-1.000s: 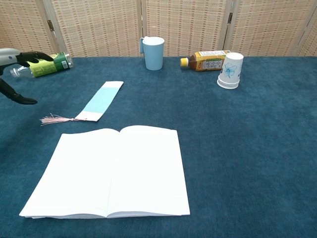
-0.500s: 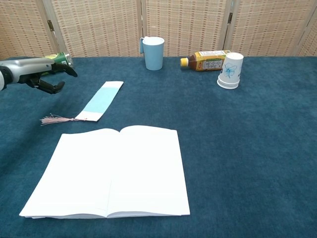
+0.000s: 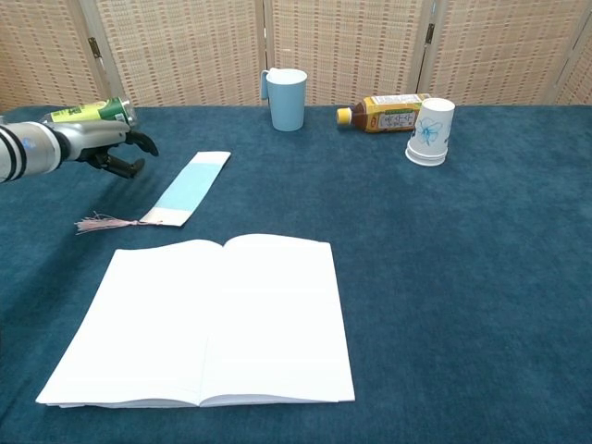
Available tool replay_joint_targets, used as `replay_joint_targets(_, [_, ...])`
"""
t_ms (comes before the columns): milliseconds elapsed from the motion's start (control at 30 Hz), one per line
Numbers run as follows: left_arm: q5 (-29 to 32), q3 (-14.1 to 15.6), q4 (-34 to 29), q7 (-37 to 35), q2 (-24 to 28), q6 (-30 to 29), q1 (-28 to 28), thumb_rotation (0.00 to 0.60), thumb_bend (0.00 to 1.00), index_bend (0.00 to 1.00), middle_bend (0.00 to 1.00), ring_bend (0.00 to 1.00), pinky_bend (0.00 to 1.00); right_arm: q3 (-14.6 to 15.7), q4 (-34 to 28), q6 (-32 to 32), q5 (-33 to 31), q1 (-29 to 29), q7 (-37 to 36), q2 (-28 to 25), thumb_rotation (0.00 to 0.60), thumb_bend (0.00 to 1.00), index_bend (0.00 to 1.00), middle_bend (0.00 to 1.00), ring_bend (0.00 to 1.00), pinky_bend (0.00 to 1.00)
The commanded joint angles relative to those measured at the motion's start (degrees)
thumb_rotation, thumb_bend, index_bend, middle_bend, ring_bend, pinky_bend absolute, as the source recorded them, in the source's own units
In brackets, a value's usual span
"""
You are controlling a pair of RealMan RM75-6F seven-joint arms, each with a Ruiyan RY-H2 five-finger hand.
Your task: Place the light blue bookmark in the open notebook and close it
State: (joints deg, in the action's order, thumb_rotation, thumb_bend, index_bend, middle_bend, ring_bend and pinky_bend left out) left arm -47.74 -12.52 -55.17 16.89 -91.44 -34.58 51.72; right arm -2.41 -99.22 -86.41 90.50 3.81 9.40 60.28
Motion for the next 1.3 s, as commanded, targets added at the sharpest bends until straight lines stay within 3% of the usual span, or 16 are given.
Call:
replay_joint_targets(33, [2.7,0.4,2.8,2.6,-2.1,0.8,1.7,0.339,0.65,0.2,0.14,0.08,0.11,0.0,-0.1,0.0,-0.2,0.0,0.2,0.0,0.6,0.29,0.08,0.15,0.06,0.1])
replay_joint_targets(167, [5.2,1.4,5.7,6.6,-4.0,0.7,3.1,0.297,0.65,0.2,0.15,0.08,0.11,-0.1,-0.2,0.0,-0.5,-0.1,0.5,0.0,0.6,0.29,0.08,0.15,0.06,0.1])
replay_joint_targets(533, [8.7,2.1,8.8,12.0,-7.1,0.6,5.4,0.29,0.65,0.21,0.16,0.08,0.11,-0.1,-0.5,0.1,-1.1,-0.2,0.8,0.1,0.6,0.29,0.08,0.15,0.06,0.1])
replay_joint_targets(1300, [10.0,2.9,15.5,19.6,-12.5,0.4,7.6,0.286,0.65,0.21,0.16,0.08,0.11,-0.1,-0.5,-0.7,-1.9,-1.2,0.8,0.0,0.6,0.29,0.08,0.15,0.06,0.1])
